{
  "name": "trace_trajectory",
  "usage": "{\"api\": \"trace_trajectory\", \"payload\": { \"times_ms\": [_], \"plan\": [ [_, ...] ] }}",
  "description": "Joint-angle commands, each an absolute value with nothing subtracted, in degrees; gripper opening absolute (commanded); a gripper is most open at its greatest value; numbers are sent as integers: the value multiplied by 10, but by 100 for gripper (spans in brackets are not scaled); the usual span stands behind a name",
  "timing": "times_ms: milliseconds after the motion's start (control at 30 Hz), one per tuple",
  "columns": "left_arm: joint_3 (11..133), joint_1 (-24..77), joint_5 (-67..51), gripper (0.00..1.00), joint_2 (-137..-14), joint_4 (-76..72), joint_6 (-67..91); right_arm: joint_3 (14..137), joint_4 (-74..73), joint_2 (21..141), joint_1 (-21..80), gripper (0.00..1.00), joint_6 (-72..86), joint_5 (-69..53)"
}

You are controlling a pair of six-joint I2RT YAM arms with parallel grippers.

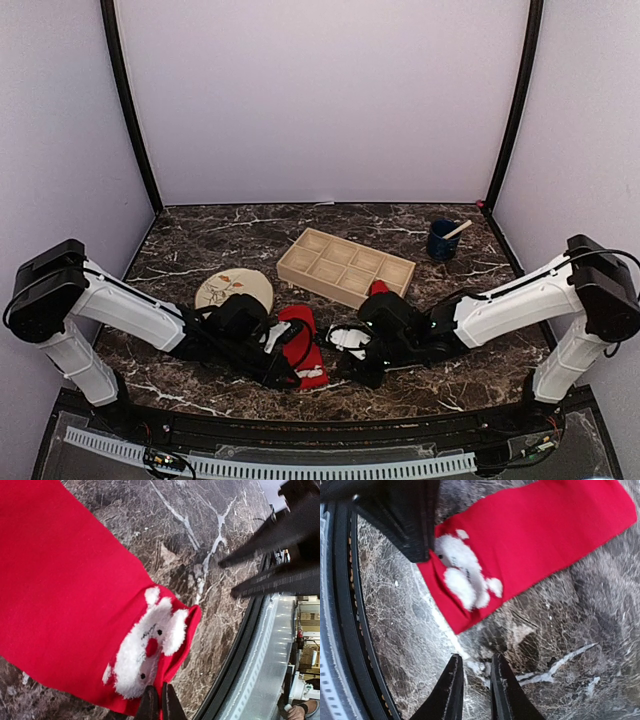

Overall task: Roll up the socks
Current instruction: Roll the sock at the center of the board.

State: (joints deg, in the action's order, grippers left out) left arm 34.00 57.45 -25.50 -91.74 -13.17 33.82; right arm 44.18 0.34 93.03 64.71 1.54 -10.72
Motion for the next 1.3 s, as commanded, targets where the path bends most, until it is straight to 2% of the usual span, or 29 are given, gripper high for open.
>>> {"api": "trace_trajectory", "payload": {
  "times_ms": [0, 300, 833, 1267],
  "plan": [
    [360, 558, -309, 0, -924, -98, 350, 435, 31, 917, 697, 19, -43, 52],
    [349, 530, -365, 0, -939, -96, 383, 442, 35, 918, 772, 21, -91, 171],
    [343, 502, -437, 0, -964, -103, 394, 537, -31, 1004, 845, 27, -161, 184],
    [343, 490, -481, 0, -982, -110, 392, 558, -34, 1044, 859, 28, -202, 226]
  ]
}}
